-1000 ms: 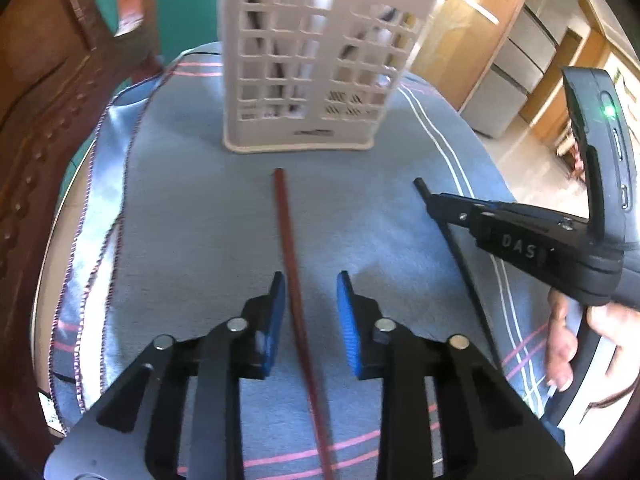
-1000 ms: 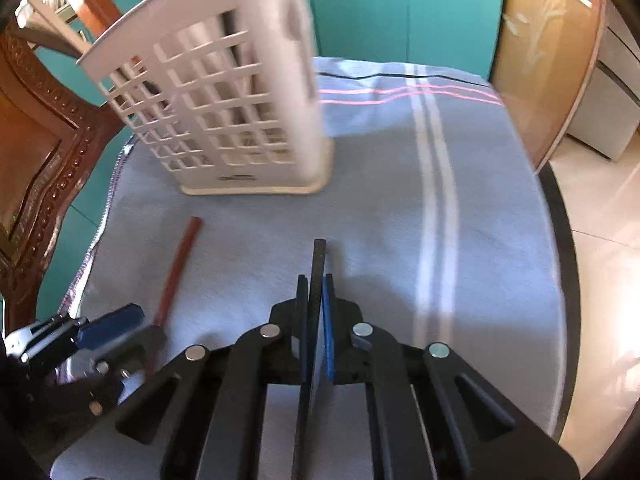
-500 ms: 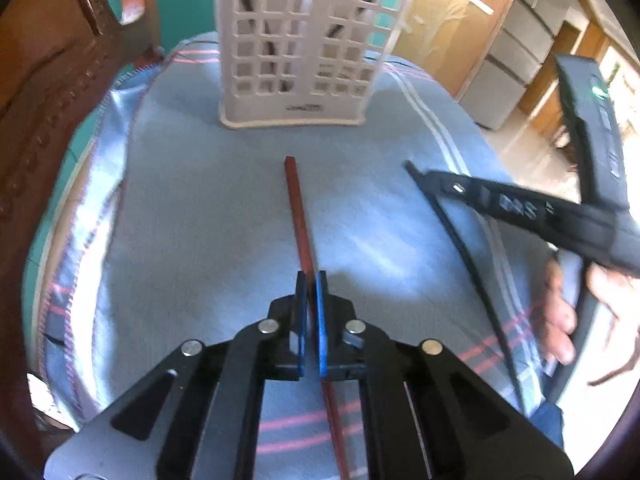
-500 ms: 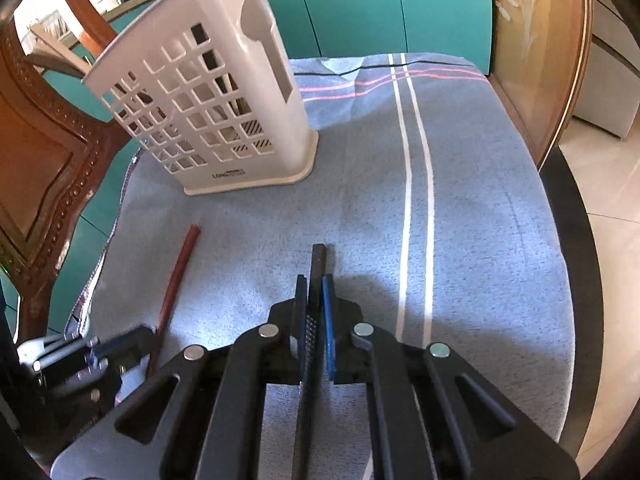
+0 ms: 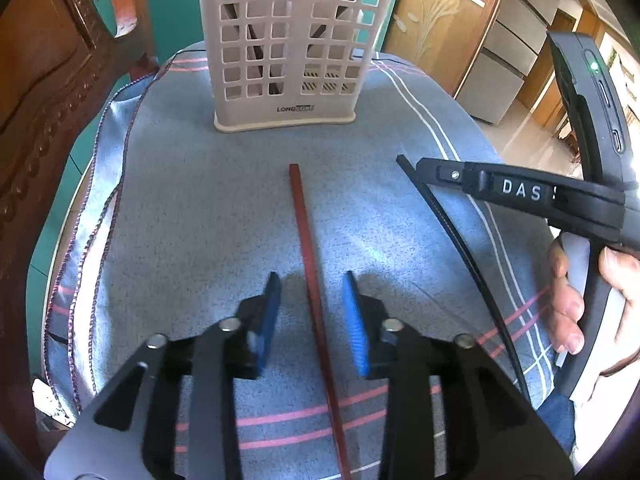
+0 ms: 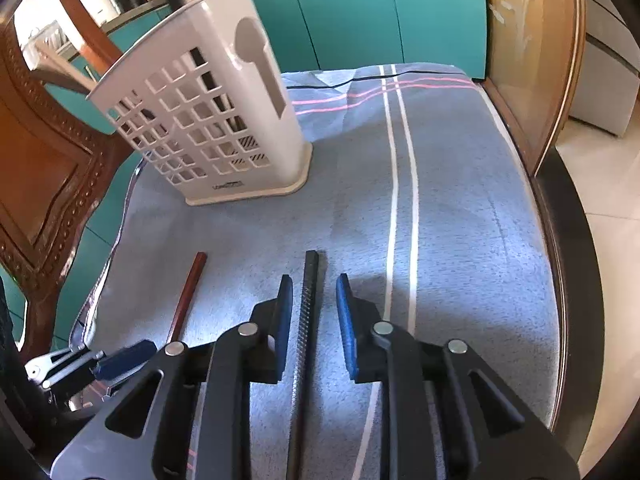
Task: Organize utensils
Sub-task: 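Open both tools and reposition them around the red-brown and black chopsticks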
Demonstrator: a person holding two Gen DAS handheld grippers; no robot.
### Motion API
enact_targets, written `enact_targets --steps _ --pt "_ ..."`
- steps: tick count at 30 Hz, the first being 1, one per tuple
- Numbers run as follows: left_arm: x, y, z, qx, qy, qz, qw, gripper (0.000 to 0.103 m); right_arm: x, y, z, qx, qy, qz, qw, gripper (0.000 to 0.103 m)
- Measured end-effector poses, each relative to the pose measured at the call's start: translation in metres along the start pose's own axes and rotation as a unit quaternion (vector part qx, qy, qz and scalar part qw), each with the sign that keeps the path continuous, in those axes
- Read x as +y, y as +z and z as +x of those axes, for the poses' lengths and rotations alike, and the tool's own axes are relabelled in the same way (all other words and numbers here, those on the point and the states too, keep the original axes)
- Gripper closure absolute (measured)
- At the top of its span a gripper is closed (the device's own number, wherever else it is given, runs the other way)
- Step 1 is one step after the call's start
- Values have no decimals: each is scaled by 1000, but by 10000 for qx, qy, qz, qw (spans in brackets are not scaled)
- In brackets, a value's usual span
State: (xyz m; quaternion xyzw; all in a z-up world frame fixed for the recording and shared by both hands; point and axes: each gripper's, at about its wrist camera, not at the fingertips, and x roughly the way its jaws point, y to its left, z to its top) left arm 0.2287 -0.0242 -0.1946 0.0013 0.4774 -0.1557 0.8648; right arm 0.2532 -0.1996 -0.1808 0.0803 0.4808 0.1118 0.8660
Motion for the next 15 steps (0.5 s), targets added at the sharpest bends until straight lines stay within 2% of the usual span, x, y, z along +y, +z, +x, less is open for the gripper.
enact_targets --steps 2,6,13,15 --pt "0 -1 0 41 33 19 10000 67 2 -1 2 29 -75 -67 9999 73" --pt "0 0 2 56 100 42 9999 67 7 -4 3 71 -199 -234 9995 72" --pt "7 -1 2 40 241 -99 9997 84 3 -7 3 89 -280 -241 9993 72" --pt "9 0 2 40 250 -132 9996 86 2 -7 3 85 -286 -223 9993 72"
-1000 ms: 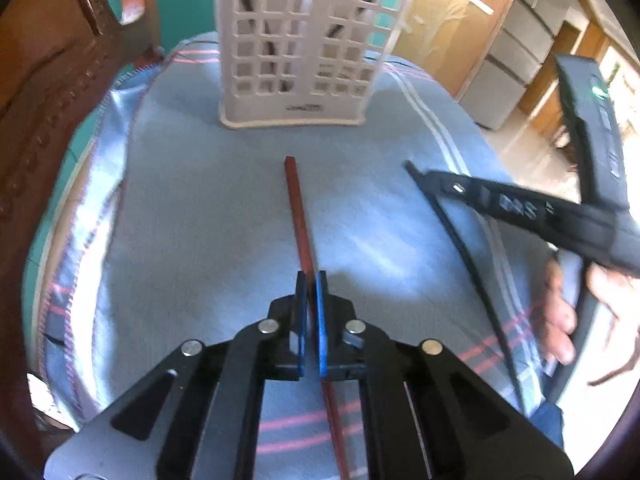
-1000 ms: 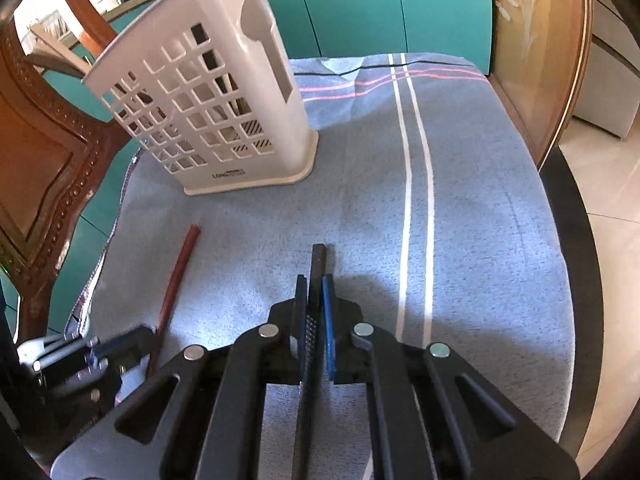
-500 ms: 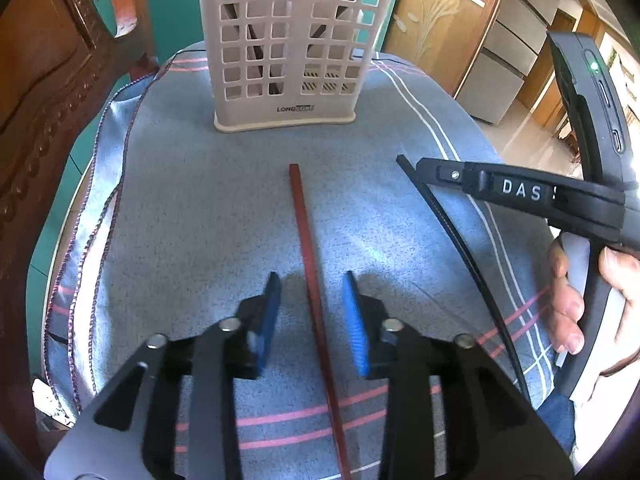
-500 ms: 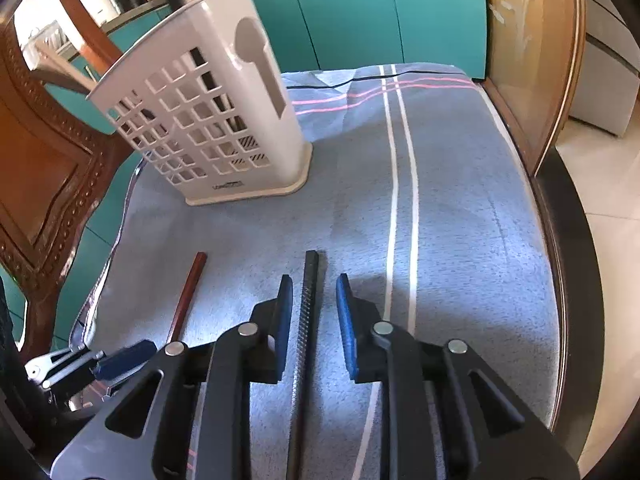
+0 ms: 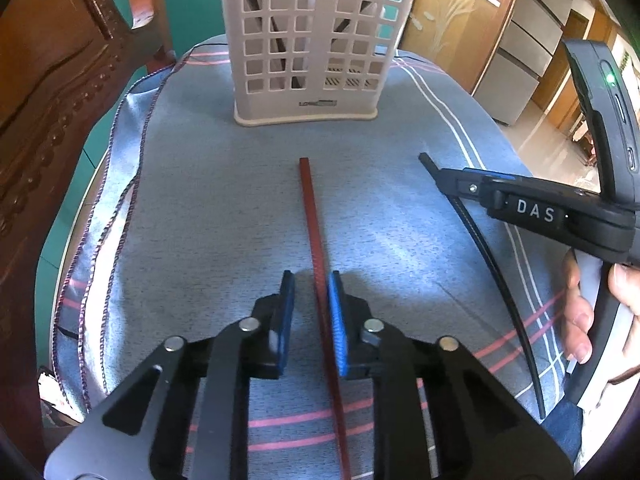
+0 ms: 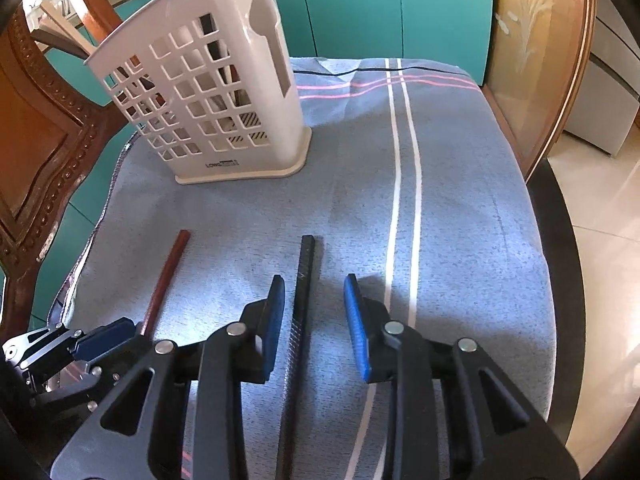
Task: Organize utensils
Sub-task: 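Open both tools and reposition them around the red-brown and black chopsticks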
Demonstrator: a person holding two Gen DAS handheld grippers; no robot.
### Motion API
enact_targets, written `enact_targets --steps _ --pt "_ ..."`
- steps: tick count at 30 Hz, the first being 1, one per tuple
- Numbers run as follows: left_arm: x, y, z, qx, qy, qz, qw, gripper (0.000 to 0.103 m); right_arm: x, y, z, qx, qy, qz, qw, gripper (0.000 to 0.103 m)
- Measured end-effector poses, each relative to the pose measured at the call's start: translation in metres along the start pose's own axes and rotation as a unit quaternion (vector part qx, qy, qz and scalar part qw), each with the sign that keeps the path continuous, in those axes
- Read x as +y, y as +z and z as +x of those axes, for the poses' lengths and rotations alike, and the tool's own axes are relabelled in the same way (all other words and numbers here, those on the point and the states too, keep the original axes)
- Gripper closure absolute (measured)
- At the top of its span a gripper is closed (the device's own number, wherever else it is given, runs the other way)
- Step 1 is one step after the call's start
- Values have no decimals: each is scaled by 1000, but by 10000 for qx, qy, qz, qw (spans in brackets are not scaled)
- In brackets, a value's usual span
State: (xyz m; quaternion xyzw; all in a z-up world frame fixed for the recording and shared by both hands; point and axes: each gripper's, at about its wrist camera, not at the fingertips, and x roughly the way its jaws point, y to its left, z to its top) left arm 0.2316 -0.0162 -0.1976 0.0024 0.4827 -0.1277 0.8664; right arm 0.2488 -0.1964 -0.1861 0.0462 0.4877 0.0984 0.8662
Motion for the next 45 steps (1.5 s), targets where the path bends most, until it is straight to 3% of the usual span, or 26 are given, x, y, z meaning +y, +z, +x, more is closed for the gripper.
enact_targets --steps 17,26,31,37,41,45 --pt "12 -2 -10 -86 -25 -246 9997 86 -1 1 1 -5 3 40 10000 72" --pt "14 -1 -13 -80 14 -288 9996 70 -3 2 -2 -33 -7 96 9999 71" --pt "19 22 -9 -59 -69 -331 9994 67 -5 2 -4 -63 11 144 9999 70" --pt "12 54 13 151 267 73 9995 63 -3 2 -4 -76 4 101 9999 70" --pt "10 61 28 355 438 146 9983 63 -6 1 -2 -38 -59 126 9999 70" --pt "6 60 28 269 570 263 9977 63 -2 2 -3 -66 -95 84 9999 70"
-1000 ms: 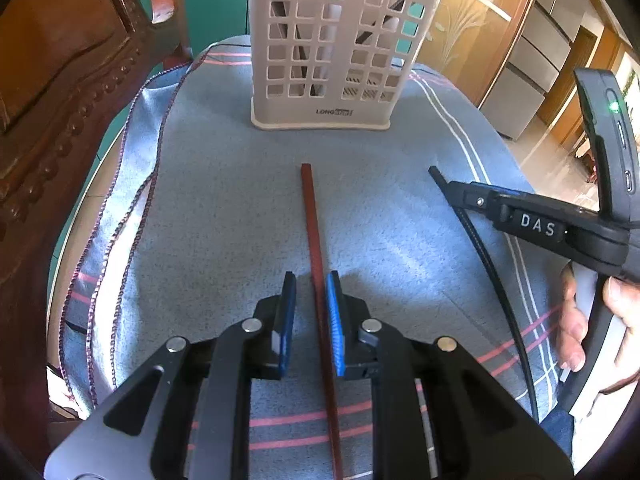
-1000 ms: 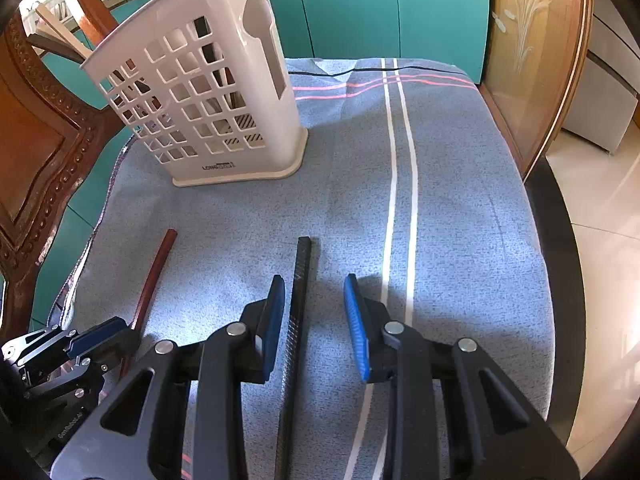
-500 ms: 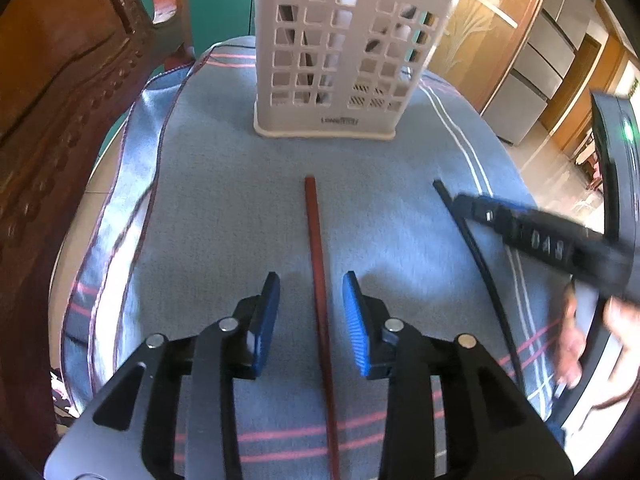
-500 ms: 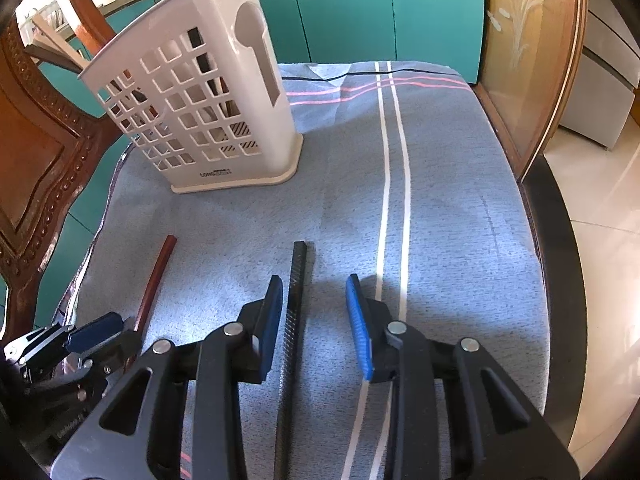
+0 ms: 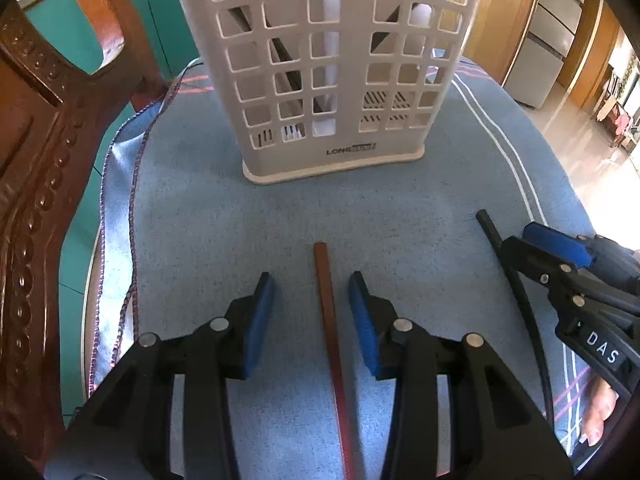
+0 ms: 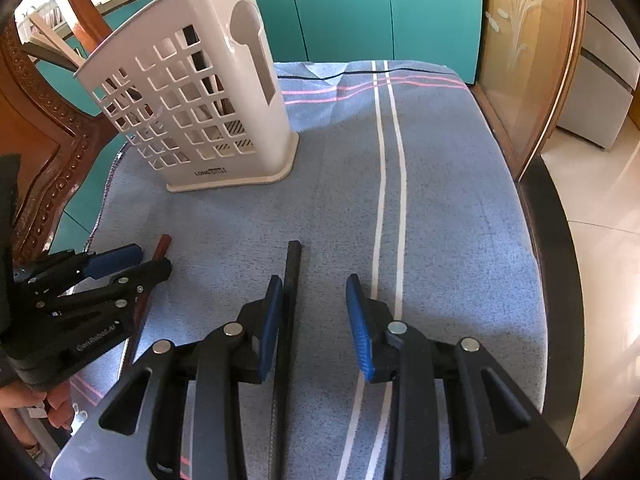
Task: Organize utensils
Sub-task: 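Open both tools and reposition them around the red-brown and black chopsticks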
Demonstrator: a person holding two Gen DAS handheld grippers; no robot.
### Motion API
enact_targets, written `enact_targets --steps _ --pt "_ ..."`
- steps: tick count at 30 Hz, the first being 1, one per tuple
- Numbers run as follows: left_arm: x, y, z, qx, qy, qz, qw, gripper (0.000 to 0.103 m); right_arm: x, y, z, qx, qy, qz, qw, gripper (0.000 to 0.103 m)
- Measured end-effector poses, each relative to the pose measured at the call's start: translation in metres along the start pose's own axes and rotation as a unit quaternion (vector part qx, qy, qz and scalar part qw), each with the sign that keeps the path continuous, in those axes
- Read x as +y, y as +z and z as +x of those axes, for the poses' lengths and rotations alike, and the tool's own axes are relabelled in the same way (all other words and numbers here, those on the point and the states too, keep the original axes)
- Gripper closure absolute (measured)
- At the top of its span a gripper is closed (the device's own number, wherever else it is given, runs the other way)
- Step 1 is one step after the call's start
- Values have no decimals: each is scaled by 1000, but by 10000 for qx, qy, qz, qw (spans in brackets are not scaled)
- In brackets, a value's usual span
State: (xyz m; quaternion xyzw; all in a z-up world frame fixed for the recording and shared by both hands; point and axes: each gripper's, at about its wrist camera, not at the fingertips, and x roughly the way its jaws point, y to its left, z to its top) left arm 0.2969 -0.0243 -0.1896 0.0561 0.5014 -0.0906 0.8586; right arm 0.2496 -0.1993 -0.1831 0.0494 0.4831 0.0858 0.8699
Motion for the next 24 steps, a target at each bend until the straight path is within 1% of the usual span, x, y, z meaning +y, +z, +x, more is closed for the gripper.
enact_targets --steps 5,9,11,15,24 --pt "2 -7 -3 -48 -59 -55 10000 63 16 -2 1 -67 -155 -328 9993 70" --pt "7 -15 -6 -93 -64 -111 9999 62 22 -4 4 -16 -214 -445 9988 66" --pt "7 -17 -8 -112 -38 -124 9999 60 22 -6 6 19 -266 -482 9985 66" --pt "9 -23 -11 -121 -6 -173 9998 53 25 -8 9 34 -380 -600 9975 66" --pt "12 -23 -9 -144 -18 -208 9997 49 34 -12 13 -45 -584 -805 9950 63"
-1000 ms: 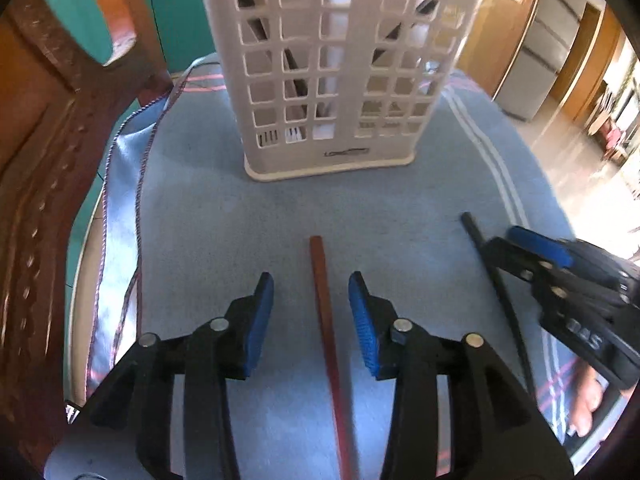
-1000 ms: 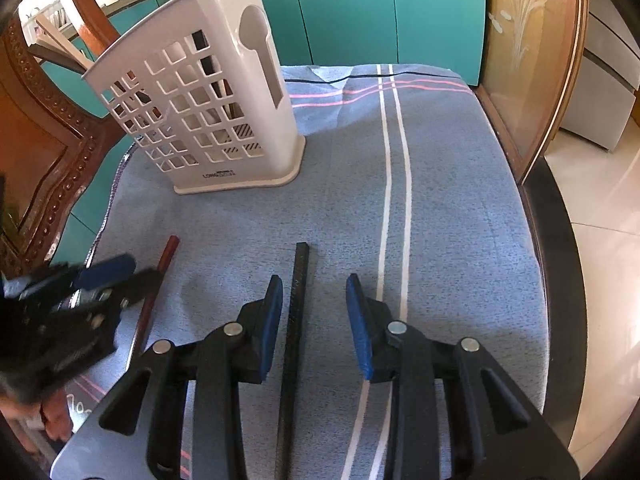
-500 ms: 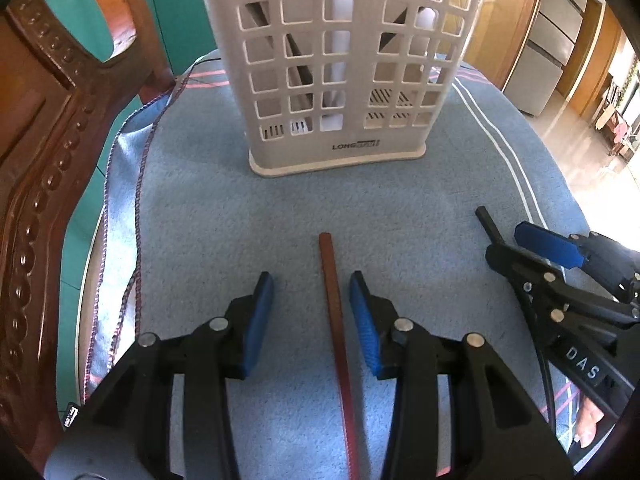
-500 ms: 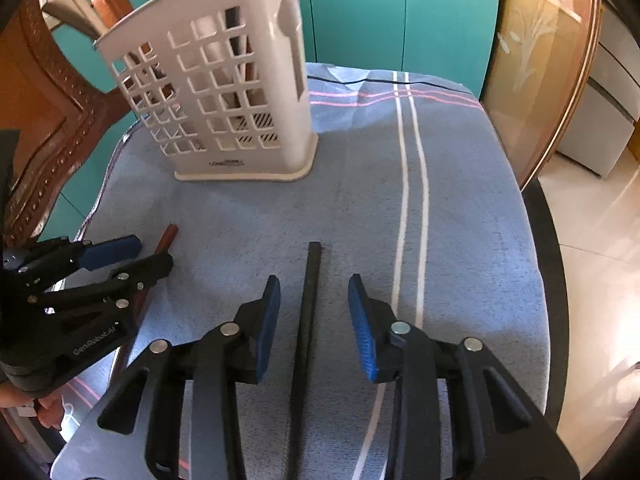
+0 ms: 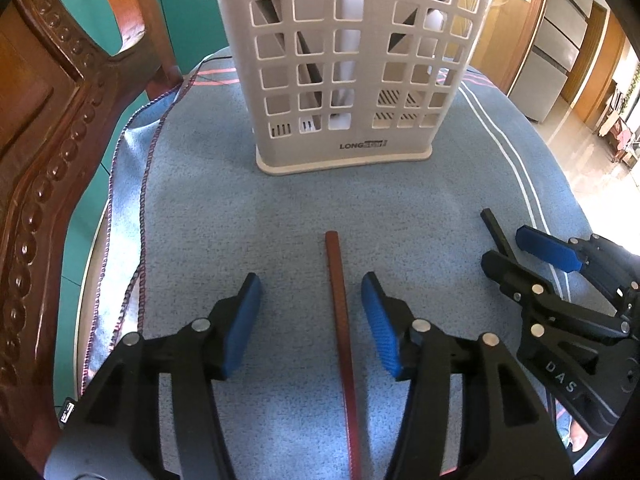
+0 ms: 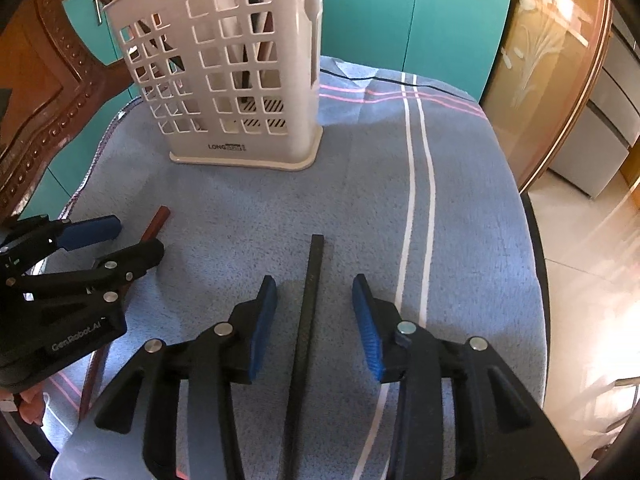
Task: Organize utensils
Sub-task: 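Open both tools and reposition them around the red-brown and black chopsticks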
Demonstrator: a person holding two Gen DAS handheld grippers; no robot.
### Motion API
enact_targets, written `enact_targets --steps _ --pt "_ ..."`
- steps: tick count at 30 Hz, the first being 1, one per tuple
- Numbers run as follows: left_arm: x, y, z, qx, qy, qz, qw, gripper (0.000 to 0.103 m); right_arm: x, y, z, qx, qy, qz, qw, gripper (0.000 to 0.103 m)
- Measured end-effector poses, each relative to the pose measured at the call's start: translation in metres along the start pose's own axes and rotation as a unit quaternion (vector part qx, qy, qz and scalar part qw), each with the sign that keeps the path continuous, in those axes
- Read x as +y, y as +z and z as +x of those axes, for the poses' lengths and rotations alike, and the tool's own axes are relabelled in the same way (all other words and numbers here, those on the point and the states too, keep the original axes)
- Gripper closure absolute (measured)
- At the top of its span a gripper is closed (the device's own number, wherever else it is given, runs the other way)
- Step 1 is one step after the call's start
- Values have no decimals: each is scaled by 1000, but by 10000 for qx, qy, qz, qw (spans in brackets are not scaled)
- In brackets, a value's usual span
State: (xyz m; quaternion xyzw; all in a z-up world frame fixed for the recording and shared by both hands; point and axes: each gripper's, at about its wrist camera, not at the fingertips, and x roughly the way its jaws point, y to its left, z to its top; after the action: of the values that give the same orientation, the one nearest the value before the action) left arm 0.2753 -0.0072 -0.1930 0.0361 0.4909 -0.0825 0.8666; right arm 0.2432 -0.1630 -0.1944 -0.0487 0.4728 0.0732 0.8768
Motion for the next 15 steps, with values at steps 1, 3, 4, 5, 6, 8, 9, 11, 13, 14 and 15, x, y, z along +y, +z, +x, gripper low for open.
enact_targets --steps 1,3,4,5,6,8,9,11,13,14,15 --pt "0 -1 -1 -5 -1 5 10000 49 0 0 -1 -10 -5 -5 10000 63" --pt "0 0 0 -3 -4 6 10000 49 0 -1 -1 -29 -10 3 10000 63" --pt "-1 1 0 -2 -1 1 10000 49 0 0 -2 -36 -13 3 10000 63" --pt "-1 1 0 -2 5 -1 10000 49 0 0 -2 -44 -20 6 10000 63" --pt "-1 0 0 -1 6 -2 10000 49 0 0 -2 -48 -26 9 10000 63" --pt "-1 0 -1 -2 9 -5 10000 49 1 0 -2 -66 -39 7 10000 63" --pt "-1 0 -1 -4 11 -7 10000 49 1 0 -3 -73 -41 10 10000 63" --pt "0 -1 -1 -5 8 -1 10000 49 0 0 -2 -79 -34 25 10000 63" --pt "-1 0 -1 -6 11 0 10000 49 0 1 -1 -84 -37 27 10000 63" --pt "-1 -1 -2 -10 17 6 10000 49 0 1 -1 -85 -44 23 10000 63" --pt "-2 -1 -2 -19 9 5 10000 52 0 1 -2 -86 -45 18 10000 63"
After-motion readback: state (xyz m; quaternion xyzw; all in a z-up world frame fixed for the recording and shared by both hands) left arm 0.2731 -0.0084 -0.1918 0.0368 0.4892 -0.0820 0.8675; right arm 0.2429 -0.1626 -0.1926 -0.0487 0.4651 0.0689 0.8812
